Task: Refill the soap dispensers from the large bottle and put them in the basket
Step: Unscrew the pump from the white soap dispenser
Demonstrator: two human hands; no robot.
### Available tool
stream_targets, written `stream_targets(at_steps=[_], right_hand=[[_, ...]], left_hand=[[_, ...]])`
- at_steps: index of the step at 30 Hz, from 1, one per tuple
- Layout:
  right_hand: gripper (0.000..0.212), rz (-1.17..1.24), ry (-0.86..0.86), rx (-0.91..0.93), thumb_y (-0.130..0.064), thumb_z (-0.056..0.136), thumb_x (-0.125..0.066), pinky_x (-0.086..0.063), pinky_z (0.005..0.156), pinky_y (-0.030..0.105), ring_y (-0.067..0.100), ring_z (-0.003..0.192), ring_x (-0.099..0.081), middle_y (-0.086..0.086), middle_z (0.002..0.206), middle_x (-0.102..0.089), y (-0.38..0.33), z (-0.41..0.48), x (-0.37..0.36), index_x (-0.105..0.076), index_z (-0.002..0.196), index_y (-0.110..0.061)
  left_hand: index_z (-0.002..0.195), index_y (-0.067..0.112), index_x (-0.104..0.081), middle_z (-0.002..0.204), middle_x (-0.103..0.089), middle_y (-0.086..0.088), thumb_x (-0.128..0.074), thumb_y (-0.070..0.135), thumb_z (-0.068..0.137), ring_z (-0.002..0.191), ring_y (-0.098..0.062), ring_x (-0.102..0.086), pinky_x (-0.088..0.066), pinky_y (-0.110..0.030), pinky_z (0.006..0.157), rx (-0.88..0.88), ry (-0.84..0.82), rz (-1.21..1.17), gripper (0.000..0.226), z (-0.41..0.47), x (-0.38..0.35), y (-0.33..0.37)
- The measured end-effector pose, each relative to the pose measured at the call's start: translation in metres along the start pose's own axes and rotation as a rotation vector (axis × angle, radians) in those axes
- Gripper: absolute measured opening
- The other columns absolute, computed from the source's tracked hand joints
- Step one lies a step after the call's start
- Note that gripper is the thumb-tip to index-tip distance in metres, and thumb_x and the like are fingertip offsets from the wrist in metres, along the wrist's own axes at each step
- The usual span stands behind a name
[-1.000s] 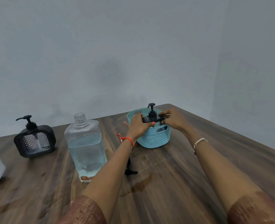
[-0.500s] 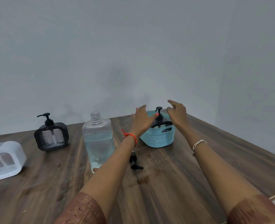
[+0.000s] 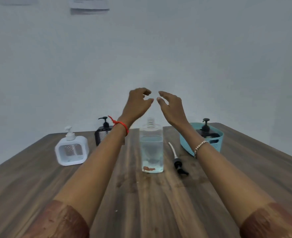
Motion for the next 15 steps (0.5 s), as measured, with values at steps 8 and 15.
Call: stream_targets(at_steps=[8,15], right_hand=[[0.037,0.201,-0.152,0.129,-0.021,0.09,-0.057,-0.046,0.093,0.031,0.018,0.112,-0.056,0.009,0.125,-0.06,-0.081,-0.029,-0.117,-0.057,0.124,-0.007],[0.047,0.115,-0.439,-0.122,-0.019,0.083,-0.062,-0.039,0.097,0.032,0.025,0.119,-0.05,0.013,0.127,-0.054,-0.058,-0.058,-0.212,-0.052,0.126,-0.002]], left_hand=[[0.094,0.004,-0.069,0.087,-0.068,-0.006,-0.06,0.008,0.086,0.079,-0.017,-0.063,-0.042,-0.002,0.064,0.165,0.337,-0.031,0.013,-0.069,0.112,-0.092],[0.113,0.008,-0.058,0.116,-0.06,-0.005,-0.065,0.009,0.082,0.098,-0.015,-0.055,-0.039,-0.016,0.076,0.396,0.317,0.018,0.032,-0.119,0.123,-0.181]])
Point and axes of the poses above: each hand's wrist, its own z-axis towards the middle knuckle, its own x-axis out of the back of the hand, y = z × x, the point moved 1 cm from there along z, towards the middle knuckle
